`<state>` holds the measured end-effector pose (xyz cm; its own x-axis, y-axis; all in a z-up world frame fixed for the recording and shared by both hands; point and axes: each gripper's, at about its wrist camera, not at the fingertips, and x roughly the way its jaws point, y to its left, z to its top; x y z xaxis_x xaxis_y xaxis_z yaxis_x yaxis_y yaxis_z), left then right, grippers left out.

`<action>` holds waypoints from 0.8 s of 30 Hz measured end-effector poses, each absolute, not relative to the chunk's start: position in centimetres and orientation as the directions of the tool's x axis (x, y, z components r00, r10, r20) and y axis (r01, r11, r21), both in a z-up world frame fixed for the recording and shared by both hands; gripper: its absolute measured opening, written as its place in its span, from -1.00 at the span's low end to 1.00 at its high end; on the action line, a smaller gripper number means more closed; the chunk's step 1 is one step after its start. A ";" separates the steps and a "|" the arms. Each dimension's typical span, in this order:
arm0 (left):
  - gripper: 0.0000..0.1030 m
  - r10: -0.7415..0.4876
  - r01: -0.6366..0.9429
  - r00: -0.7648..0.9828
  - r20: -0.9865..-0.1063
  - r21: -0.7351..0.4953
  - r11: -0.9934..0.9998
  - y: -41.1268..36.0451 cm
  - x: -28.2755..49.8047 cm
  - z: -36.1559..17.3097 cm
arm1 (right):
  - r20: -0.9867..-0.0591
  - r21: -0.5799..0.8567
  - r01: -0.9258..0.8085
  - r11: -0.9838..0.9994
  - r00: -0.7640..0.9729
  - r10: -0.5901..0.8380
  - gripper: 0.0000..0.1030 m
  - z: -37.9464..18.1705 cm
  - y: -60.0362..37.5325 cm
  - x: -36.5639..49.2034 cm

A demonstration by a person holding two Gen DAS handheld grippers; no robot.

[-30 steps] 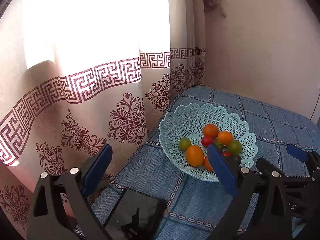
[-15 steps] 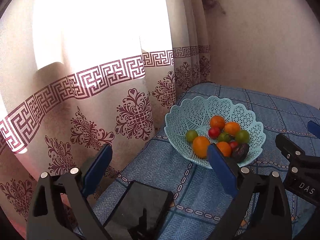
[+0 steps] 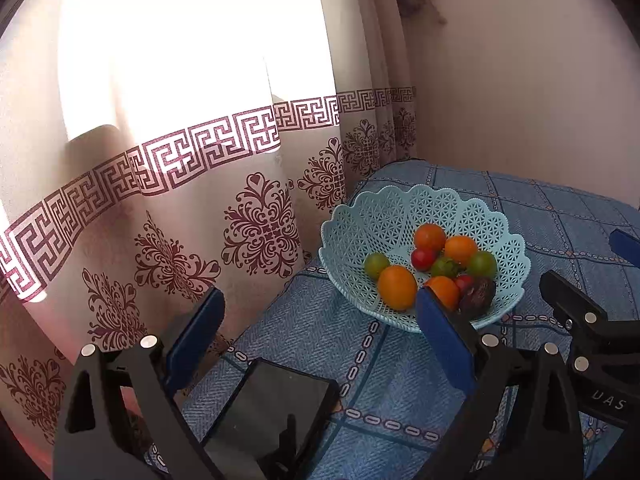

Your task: Organize fruits

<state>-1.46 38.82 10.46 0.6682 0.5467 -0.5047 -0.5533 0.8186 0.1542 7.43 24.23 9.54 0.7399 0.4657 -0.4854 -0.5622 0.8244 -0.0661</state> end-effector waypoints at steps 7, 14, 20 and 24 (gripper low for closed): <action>0.88 0.560 -0.545 0.660 -0.501 0.195 0.816 38.9 -1.4 10.2 | -0.485 -0.077 -0.575 0.814 0.735 0.473 0.91 9.5 24.5 7.1; 0.89 0.561 -0.547 0.653 -0.509 0.196 0.814 39.1 -1.4 9.9 | -0.488 -0.089 -0.568 0.819 0.741 0.461 0.91 9.2 24.7 7.2; 0.89 0.555 -0.541 0.652 -0.517 0.197 0.818 39.2 -1.1 9.5 | -0.494 -0.091 -0.562 0.822 0.742 0.453 0.91 9.0 24.6 7.4; 0.89 0.558 -0.542 0.650 -0.516 0.199 0.816 39.3 -1.2 9.5 | -0.502 -0.082 -0.566 0.820 0.735 0.456 0.91 8.9 24.5 7.6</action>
<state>-1.19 39.31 9.49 0.6502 0.5576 -0.5160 -0.5423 0.8163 0.1989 7.59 24.45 8.89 0.7347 0.4563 -0.5020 -0.5658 0.8205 -0.0822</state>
